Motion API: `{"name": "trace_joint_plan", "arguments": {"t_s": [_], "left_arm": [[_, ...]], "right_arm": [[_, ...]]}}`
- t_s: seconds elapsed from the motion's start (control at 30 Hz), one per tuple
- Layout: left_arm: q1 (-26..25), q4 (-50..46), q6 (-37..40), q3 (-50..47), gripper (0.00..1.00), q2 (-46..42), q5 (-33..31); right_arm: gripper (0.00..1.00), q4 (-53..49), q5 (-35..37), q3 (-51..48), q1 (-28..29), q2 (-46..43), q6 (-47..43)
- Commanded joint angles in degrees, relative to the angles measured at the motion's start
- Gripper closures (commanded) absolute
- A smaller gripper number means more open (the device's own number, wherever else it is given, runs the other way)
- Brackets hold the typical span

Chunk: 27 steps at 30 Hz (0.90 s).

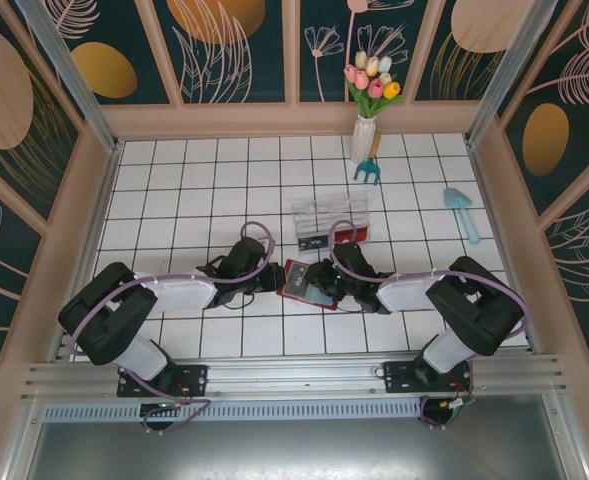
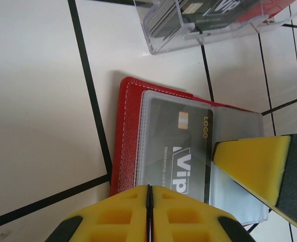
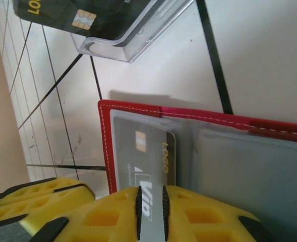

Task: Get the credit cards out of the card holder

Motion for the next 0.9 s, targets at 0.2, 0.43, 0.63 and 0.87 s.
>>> {"name": "trace_joint_plan", "arguments": {"t_s": [0.2, 0.43, 0.63, 0.87], "left_arm": [[-0.2, -1.5, 0.1, 2.7, 0.91, 4.1, 0.7], [-0.2, -5.2, -0.6, 4.0, 0.91, 6.5, -1.1], [-0.2, -6.4, -0.9, 4.7, 0.93, 7.7, -1.2], [-0.2, -6.5, -1.1, 4.9, 0.93, 7.7, -1.0]], "right_arm": [[0.79, -1.3, -0.4, -0.2, 0.3, -0.1, 1.0], [0.77, -10.2, 2.5, 2.6, 0.6, -1.8, -0.5], [0.77, -15.4, 3.2, 5.7, 1.1, -1.1, -0.8], [0.74, -20.4, 5.0, 8.2, 1.9, -3.0, -1.5]]}}
